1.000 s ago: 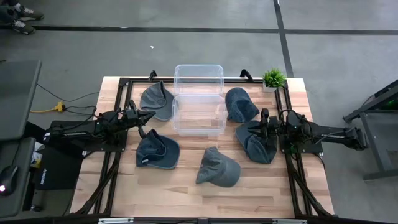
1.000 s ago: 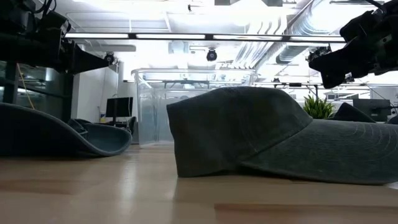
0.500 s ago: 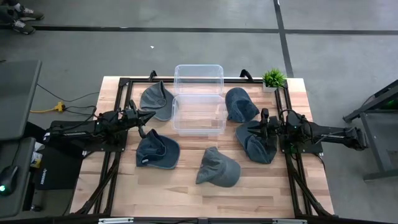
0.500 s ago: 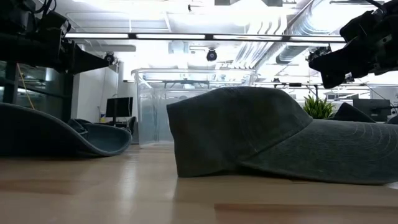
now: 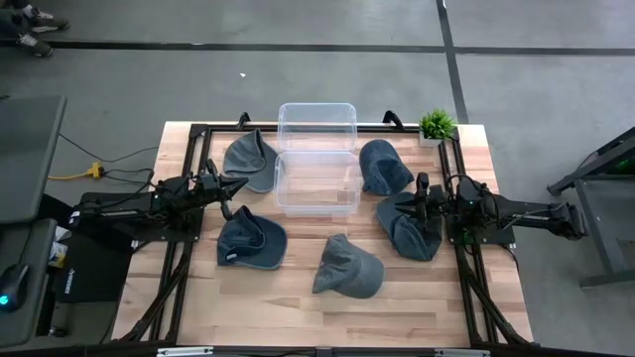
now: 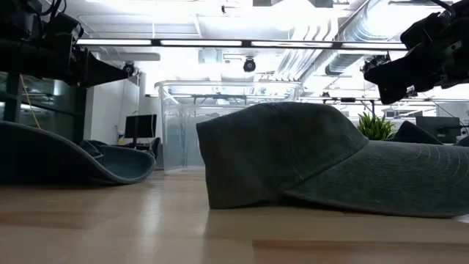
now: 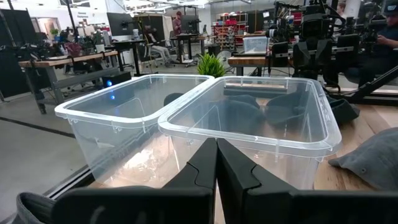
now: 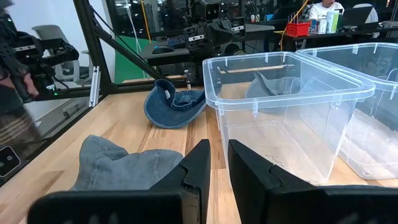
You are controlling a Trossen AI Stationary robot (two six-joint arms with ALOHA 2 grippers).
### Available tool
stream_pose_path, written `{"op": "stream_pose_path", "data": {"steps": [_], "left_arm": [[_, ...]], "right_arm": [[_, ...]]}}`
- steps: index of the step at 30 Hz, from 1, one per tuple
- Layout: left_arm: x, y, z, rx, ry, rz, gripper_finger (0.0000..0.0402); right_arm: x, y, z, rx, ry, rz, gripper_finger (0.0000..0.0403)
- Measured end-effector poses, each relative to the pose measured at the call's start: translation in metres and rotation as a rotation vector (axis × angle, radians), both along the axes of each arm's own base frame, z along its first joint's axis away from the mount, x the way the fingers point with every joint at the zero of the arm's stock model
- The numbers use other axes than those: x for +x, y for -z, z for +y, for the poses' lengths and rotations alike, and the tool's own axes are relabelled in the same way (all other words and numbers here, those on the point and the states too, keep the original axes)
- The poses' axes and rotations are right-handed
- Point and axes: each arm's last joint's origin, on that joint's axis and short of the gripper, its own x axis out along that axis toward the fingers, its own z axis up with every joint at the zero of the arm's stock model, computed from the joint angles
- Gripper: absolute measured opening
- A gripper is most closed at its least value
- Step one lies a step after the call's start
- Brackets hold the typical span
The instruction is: Pick & Place hat
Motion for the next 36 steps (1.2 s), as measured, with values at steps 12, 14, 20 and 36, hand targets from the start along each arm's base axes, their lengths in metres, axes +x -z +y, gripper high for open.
{"op": "stream_pose_path", "data": {"steps": [12, 14, 20, 36], "left_arm": [[0.0005, -0.0007, -0.0011, -0.309, 0.052, -0.142, 0.0], [0.0007, -0.0006, -0.0015, -0.388, 0.071, -0.171, 0.0], [0.0007, -0.0006, -0.0016, -0.483, 0.074, -0.21, 0.0], [-0.0005, -0.001, 0.0011, -0.555, -0.02, -0.275, 0.0]], "right_arm": [[0.0, -0.0001, 0.0, 0.0, 0.0, 0.0, 0.0051], [0.0, -0.0001, 0.0, 0.0, 0.0, 0.0, 0.0051], [0.0, 0.0, 0.0, 0.0, 0.0, 0.0, 0.0051], [0.0, 0.0, 0.0, 0.0, 0.0, 0.0, 0.0051]]}}
